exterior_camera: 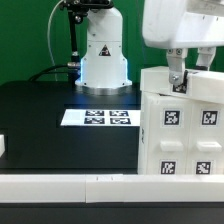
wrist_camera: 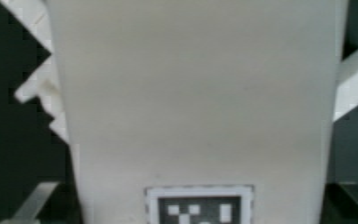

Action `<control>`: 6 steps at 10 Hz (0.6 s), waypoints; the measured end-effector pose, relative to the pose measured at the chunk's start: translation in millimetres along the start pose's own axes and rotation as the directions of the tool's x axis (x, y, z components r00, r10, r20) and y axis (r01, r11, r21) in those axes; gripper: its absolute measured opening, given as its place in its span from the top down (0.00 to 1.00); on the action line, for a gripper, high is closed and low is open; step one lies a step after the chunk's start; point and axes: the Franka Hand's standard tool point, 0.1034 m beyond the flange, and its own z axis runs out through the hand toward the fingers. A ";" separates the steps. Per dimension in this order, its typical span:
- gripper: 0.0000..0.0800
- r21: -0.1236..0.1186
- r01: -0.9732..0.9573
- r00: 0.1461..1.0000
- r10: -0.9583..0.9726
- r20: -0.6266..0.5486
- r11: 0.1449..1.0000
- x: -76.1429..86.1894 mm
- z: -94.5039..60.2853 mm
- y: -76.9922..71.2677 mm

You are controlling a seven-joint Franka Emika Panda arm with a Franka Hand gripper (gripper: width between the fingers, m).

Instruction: Assemble cabinet

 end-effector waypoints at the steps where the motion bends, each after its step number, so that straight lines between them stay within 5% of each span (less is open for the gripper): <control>1: 0.31 0.000 -0.079 0.997 0.079 0.000 0.997 0.0 -0.1 0.1; 4: 0.31 -0.012 -0.429 0.903 0.428 -0.047 0.903 3.9 -0.6 4.2; 6: 0.31 0.001 -0.677 0.735 0.676 -0.051 0.736 4.5 -0.9 3.8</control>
Offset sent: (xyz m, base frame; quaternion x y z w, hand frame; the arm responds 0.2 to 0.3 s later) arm -0.0023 -0.0110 -0.0046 -0.0187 0.0109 0.2634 0.9645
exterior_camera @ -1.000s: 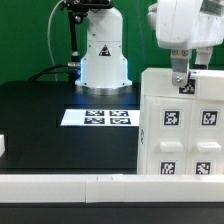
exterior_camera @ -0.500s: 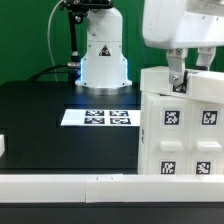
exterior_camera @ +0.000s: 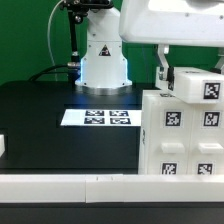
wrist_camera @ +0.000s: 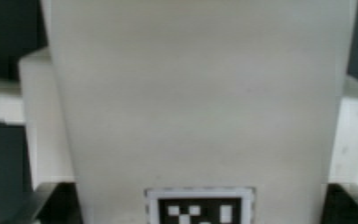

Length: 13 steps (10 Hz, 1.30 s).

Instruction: Assemble cabinet

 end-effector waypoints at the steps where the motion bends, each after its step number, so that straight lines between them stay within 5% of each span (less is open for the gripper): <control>1: 0.31 0.000 -0.253 0.967 0.253 0.009 0.968 -1.1 0.0 -0.9; 7: 0.30 -0.003 -0.608 0.794 0.608 0.007 0.794 -0.5 0.3 0.5; 13: 0.30 -0.028 -0.990 0.134 0.990 0.031 0.135 -4.6 0.2 -0.3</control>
Offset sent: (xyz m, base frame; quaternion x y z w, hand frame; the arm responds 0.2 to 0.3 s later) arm 0.0000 0.0000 0.0000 0.0000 0.0000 0.1938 0.9810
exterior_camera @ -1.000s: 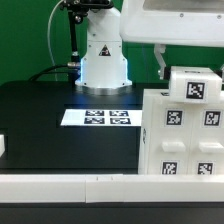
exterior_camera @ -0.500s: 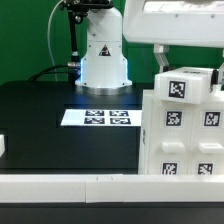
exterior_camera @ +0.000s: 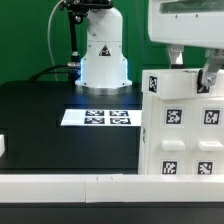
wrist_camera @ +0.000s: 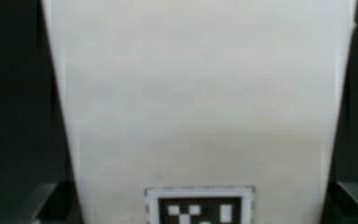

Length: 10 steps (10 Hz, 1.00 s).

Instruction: Assemble cabinet

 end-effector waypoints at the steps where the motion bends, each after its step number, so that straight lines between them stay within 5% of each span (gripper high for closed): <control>1: 0.30 0.000 -0.103 0.995 0.103 0.004 0.995 -0.4 0.1 0.2; 5: 0.30 -0.009 -0.333 0.943 0.333 0.014 0.943 2.3 2.0 0.8; 6: 0.20 -0.009 -0.327 0.945 0.327 0.015 0.945 1.9 2.2 0.7; 7: 0.20 -0.010 -0.329 0.944 0.329 0.022 0.944 0.3 2.3 0.6; 8: 0.07 -0.010 -0.323 0.946 0.323 0.024 0.946 -0.4 2.3 0.6; 10: 0.00 0.003 -0.299 0.954 0.299 0.039 0.954 -2.7 -8.7 -3.1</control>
Offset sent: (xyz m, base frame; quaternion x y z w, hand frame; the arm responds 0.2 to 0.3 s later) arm 0.0058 -0.0047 -0.0135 0.0065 0.0027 0.2081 0.9781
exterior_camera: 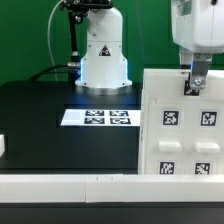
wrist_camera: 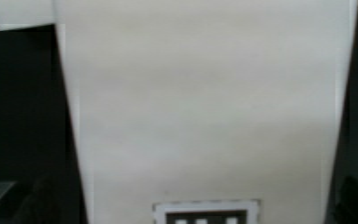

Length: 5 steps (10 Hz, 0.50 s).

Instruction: Assemble cabinet

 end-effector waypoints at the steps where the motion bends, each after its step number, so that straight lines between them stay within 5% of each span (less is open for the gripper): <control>1: 0.00 0.018 0.006 1.000 -0.006 0.023 1.000 -2.8 -12.8 -2.9; 5: 0.00 0.010 0.016 1.000 -0.016 0.022 1.000 -4.0 -5.7 -0.9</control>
Offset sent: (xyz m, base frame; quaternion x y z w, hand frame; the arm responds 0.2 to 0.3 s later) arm 0.0000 0.0000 0.0000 0.0000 0.0000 0.0000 1.0000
